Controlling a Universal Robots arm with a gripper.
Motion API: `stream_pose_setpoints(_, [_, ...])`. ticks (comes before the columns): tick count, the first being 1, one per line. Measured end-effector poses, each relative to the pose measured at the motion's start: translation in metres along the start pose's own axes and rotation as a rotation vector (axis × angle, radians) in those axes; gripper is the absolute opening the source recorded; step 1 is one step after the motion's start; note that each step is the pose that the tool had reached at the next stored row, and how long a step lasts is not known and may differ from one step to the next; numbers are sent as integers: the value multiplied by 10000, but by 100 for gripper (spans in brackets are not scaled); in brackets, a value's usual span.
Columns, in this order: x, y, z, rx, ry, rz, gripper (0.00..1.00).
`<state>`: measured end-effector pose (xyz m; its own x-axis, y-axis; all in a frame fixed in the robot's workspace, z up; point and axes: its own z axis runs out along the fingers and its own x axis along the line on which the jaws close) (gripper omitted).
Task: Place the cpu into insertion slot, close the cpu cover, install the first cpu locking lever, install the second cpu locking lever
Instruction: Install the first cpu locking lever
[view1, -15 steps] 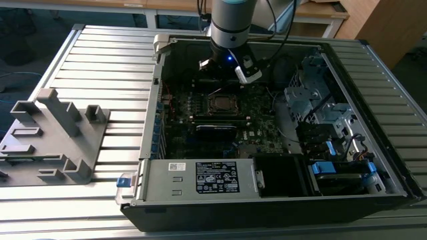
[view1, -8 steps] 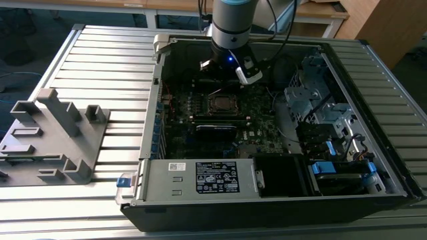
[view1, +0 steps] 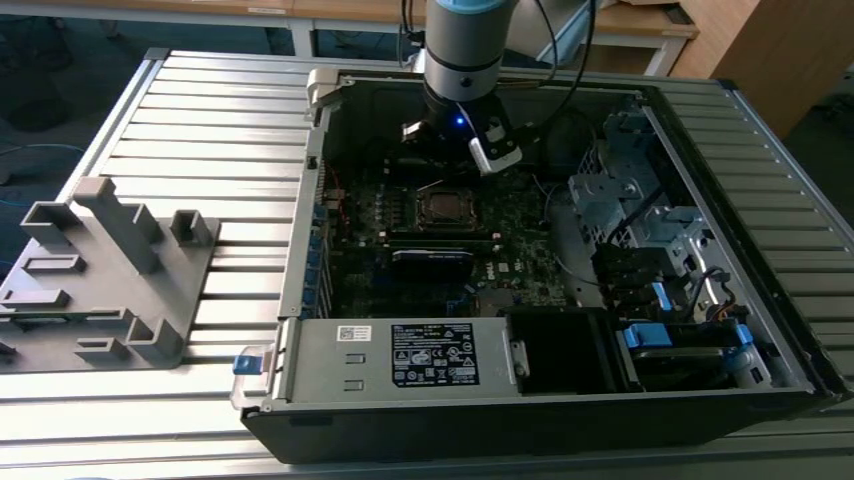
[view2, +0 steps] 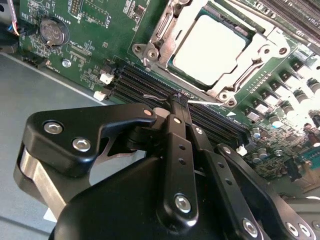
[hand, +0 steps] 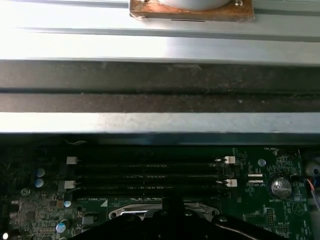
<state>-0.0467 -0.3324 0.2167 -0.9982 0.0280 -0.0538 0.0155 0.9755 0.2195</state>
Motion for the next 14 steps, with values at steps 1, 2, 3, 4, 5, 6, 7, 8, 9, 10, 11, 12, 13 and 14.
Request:
stream_pose_setpoints(1, [0, 0, 0, -1, -1, 0, 10])
stream_pose_setpoints(2, [0, 0, 1, -3, -2, 1, 10])
stream_pose_setpoints(3, [0, 0, 1, -3, -3, 2, 10])
stream_pose_setpoints(4, [0, 0, 4, -5, -4, 2, 10])
stream_pose_setpoints(5, [0, -1, 11, -7, -7, 4, 10])
stream_pose_setpoints(6, [1, -3, 17, -5, -12, 6, 10])
stream_pose_setpoints(7, [1, -5, 25, -4, -17, 7, 10])
stream_pose_setpoints(8, [2, -7, 32, -7, -21, 7, 10])
stream_pose_setpoints(9, [2, -7, 35, -6, -21, 8, 10])
stream_pose_setpoints(10, [2, -8, 36, -4, -20, 9, 10])
stream_pose_setpoints(11, [2, -8, 39, -6, -22, 13, 10])
stream_pose_setpoints(12, [2, -9, 44, -6, -27, 30, 10])
stream_pose_setpoints(13, [2, -9, 46, -1, -32, 52, 10])
stream_pose_setpoints(14, [2, -10, 48, 6, -39, 88, 10])
